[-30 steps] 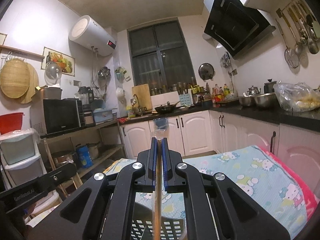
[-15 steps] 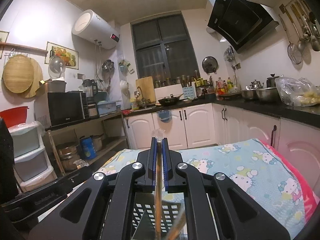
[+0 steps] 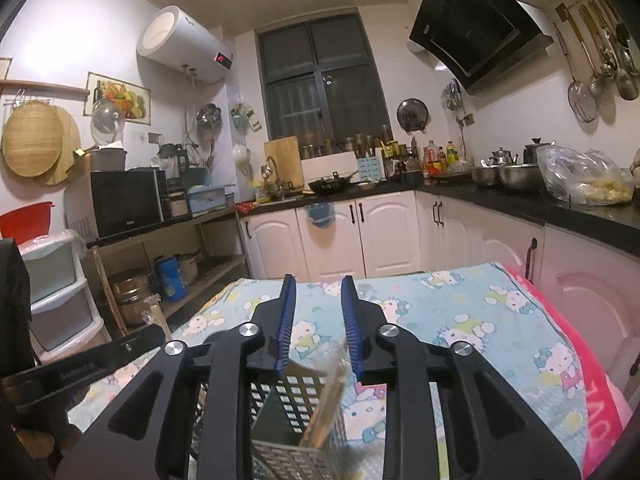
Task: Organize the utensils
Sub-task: 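Open the right gripper to drop its chopstick while the left gripper releases its own, then withdraw both open grippers from the caddy toward the wrapped chopsticks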
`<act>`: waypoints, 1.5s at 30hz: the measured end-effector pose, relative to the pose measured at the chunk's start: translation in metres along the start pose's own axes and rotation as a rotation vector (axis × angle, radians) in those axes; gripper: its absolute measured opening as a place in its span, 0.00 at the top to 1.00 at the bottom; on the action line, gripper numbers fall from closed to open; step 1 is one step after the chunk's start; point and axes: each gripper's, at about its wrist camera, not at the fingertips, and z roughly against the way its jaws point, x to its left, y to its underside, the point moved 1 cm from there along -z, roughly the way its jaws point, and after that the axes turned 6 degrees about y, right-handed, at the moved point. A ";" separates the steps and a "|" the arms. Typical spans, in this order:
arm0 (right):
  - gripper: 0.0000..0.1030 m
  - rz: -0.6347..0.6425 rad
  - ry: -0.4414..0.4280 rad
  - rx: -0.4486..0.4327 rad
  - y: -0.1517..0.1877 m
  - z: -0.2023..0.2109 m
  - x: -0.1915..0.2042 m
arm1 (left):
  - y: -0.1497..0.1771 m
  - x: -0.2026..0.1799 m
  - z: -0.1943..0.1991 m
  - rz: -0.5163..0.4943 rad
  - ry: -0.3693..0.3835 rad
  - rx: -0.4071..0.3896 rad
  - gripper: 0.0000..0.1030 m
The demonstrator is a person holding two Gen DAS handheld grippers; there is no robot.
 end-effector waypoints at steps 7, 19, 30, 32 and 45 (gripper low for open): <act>0.72 -0.014 0.010 0.041 0.005 0.009 -0.007 | 0.003 0.001 0.007 0.011 -0.005 0.021 0.86; 0.60 -0.034 0.005 0.085 0.015 0.030 -0.016 | 0.012 -0.001 0.024 0.026 0.005 0.049 0.65; 0.49 -0.034 -0.006 0.122 0.028 0.052 -0.018 | 0.024 -0.006 0.045 0.007 0.011 0.065 0.48; 0.48 -0.033 -0.007 0.129 0.030 0.057 -0.020 | 0.026 -0.007 0.049 0.003 0.010 0.064 0.44; 0.45 -0.016 -0.010 0.189 0.048 0.080 -0.023 | 0.043 0.001 0.070 0.005 0.005 0.082 0.28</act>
